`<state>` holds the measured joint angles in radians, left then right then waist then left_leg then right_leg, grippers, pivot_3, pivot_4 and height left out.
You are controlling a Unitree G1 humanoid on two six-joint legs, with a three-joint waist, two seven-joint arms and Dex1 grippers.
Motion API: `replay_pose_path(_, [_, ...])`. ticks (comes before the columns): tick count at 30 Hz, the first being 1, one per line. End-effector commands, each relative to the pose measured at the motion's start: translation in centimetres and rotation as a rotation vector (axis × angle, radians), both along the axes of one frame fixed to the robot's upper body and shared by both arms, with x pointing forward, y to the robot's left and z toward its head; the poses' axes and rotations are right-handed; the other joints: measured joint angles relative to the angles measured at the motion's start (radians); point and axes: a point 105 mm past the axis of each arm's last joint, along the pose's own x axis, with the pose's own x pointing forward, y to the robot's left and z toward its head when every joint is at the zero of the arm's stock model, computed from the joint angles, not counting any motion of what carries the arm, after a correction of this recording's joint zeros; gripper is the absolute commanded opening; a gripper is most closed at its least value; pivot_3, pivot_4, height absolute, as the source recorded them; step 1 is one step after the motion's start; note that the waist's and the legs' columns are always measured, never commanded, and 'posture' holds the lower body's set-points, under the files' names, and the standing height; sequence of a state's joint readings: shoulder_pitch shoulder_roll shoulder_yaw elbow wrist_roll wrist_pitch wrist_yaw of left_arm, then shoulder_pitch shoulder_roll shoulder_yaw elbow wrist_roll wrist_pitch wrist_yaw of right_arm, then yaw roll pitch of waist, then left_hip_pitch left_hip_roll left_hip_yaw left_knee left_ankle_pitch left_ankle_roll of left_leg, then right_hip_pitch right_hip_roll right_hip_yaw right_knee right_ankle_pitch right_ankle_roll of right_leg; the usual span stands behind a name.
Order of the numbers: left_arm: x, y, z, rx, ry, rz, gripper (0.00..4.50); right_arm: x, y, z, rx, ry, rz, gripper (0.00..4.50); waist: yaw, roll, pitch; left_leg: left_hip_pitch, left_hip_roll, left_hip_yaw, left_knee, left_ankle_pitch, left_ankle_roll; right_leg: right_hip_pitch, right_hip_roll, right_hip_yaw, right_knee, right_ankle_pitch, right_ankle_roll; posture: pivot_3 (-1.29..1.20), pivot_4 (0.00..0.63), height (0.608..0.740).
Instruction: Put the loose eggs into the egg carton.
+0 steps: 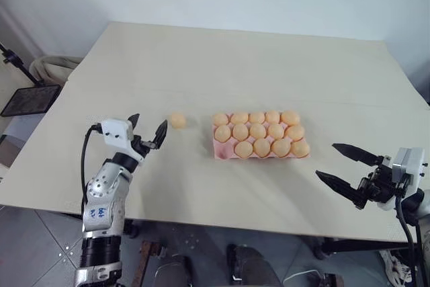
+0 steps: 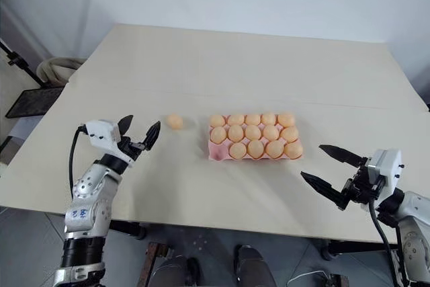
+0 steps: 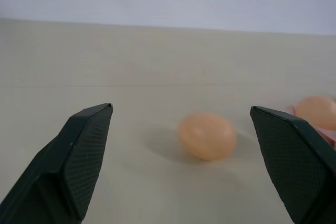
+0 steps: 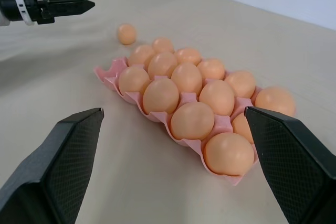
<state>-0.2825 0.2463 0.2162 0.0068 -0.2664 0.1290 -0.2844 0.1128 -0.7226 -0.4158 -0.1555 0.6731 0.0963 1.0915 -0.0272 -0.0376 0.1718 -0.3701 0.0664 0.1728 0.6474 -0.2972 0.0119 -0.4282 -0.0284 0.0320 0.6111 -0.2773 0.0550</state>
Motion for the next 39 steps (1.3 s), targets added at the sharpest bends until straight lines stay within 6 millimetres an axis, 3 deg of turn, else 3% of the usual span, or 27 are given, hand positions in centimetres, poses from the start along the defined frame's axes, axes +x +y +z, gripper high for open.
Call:
replay_pose_path(1, [0.8,-1.1,0.8,0.036,-0.035,-0.038,4.48,0.2,0.1,0.5,-0.005,-0.032,-0.01,4.5,0.0,0.0,0.0,0.0,0.0,0.0,0.0,0.0,0.0,0.0,0.0,0.0,0.0,0.0,0.0,0.0,0.15,0.74])
replay_pose_path(7, [3.1,-3.1,1.2,0.043,-0.024,-0.11,4.48,0.2,0.4,0.2,0.001,-0.026,-0.019,4.5,0.001,0.0,0.0,0.0,0.0,0.0,0.0,0.0,0.0,0.0,0.0,0.0,0.0,0.002,0.003,0.0,0.15,0.74])
replay_pose_path(13, [4.8,-4.0,-0.3,0.045,0.082,-0.135,4.48,0.0,0.3,0.0,-0.006,-0.02,-0.033,4.5,0.0,0.0,0.0,0.0,0.0,0.001,0.0,0.001,0.001,-0.001,0.0,0.0,0.0,0.002,0.003,0.0,0.15,0.74])
replay_pose_path(23, [5.5,-4.6,-1.0,0.023,0.143,-0.132,4.48,-0.2,0.3,-0.2,-0.011,-0.014,-0.058,4.5,0.001,0.0,0.0,0.0,0.0,0.001,0.0,0.0,0.0,-0.001,0.0,0.0,0.001,0.002,0.003,0.0,0.15,0.74])
replay_pose_path(26, [5.5,-4.6,-1.1,0.027,0.153,-0.133,3.89,-0.1,0.3,-0.2,-0.013,-0.016,-0.064,4.5,0.001,0.0,0.0,0.0,0.0,0.001,0.0,0.0,0.0,-0.001,0.0,0.0,0.001,0.002,0.003,0.0,0.15,0.74])
replay_pose_path(31, [5.4,-4.8,-0.9,0.039,0.144,-0.151,2.31,0.1,0.4,-0.2,-0.014,-0.018,-0.064,4.5,0.001,0.0,0.0,0.0,0.0,0.001,0.0,0.0,0.0,-0.001,0.0,0.0,0.001,0.002,0.003,0.0,0.15,0.74])
replay_pose_path(39, [2.3,-8.9,0.9,0.065,0.044,-0.406,2.31,0.3,0.4,0.0,-0.011,-0.027,-0.075,4.5,0.001,0.0,0.0,0.0,0.0,0.001,0.0,0.001,0.0,-0.001,0.0,0.0,0.001,0.002,0.003,0.0,0.15,0.74])
